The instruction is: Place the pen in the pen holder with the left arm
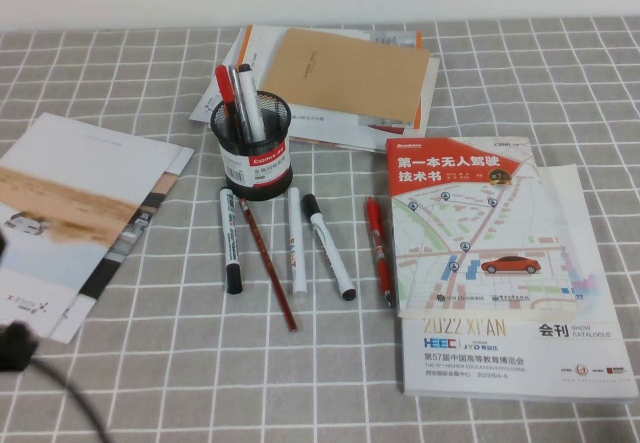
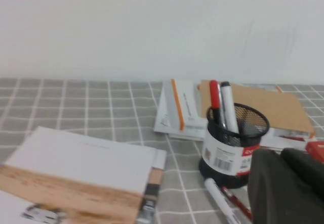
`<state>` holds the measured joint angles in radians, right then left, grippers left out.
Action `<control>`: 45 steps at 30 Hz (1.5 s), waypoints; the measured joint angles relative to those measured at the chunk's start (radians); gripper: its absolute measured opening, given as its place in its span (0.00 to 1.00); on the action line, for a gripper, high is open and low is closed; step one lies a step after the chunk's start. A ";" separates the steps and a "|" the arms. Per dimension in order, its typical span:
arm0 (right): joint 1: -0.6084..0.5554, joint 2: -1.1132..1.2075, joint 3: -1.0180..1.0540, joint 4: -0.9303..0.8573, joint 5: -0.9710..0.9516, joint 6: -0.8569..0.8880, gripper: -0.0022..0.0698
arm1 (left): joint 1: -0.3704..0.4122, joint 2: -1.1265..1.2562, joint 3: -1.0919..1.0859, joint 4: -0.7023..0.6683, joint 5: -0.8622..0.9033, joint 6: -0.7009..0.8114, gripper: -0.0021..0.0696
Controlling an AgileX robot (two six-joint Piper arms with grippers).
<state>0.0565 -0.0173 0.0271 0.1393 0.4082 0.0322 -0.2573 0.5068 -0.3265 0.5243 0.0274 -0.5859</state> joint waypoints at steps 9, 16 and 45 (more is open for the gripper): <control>0.000 0.000 0.000 0.000 0.000 0.000 0.01 | 0.051 -0.273 0.068 -0.356 0.061 0.475 0.03; 0.000 0.000 0.000 0.000 0.000 0.000 0.01 | 0.136 -0.389 0.214 -0.494 0.030 0.569 0.03; 0.000 0.000 0.000 0.000 0.000 0.000 0.01 | 0.151 -0.515 0.351 -0.512 0.351 0.537 0.03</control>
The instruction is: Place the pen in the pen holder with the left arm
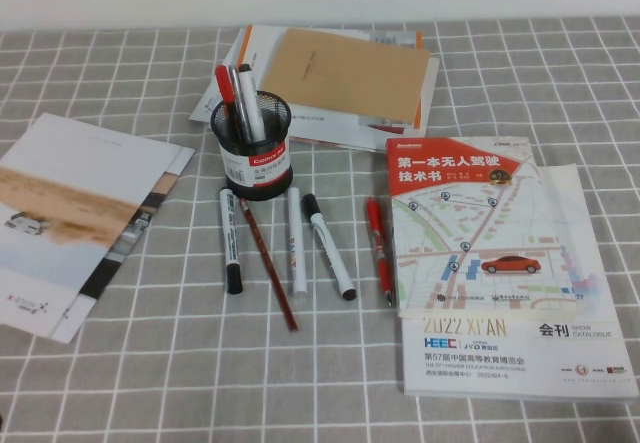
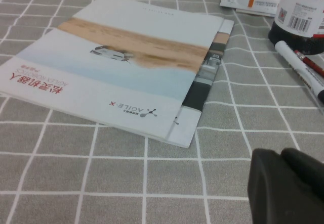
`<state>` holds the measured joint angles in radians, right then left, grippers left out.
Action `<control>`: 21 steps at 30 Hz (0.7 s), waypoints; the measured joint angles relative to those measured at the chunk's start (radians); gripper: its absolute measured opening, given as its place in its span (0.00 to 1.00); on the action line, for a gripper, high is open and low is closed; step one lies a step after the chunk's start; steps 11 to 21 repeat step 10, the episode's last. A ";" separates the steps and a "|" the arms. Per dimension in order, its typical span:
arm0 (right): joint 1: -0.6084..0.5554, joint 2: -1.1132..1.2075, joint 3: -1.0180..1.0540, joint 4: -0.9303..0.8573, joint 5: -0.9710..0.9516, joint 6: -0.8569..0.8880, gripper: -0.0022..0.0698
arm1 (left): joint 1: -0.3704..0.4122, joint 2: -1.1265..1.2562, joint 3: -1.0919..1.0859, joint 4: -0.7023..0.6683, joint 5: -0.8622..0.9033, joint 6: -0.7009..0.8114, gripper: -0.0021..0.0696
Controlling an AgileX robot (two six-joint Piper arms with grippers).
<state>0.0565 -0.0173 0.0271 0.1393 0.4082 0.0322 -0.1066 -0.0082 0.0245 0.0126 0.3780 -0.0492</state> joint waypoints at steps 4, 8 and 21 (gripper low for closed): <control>0.000 0.000 0.000 0.000 0.000 0.000 0.01 | 0.000 -0.002 0.000 0.001 0.004 0.001 0.03; 0.000 0.000 0.000 0.000 0.000 0.000 0.01 | 0.000 -0.002 0.000 0.001 0.004 0.001 0.03; 0.000 0.000 0.000 0.000 0.000 0.000 0.01 | 0.000 -0.002 0.000 0.001 0.006 0.001 0.03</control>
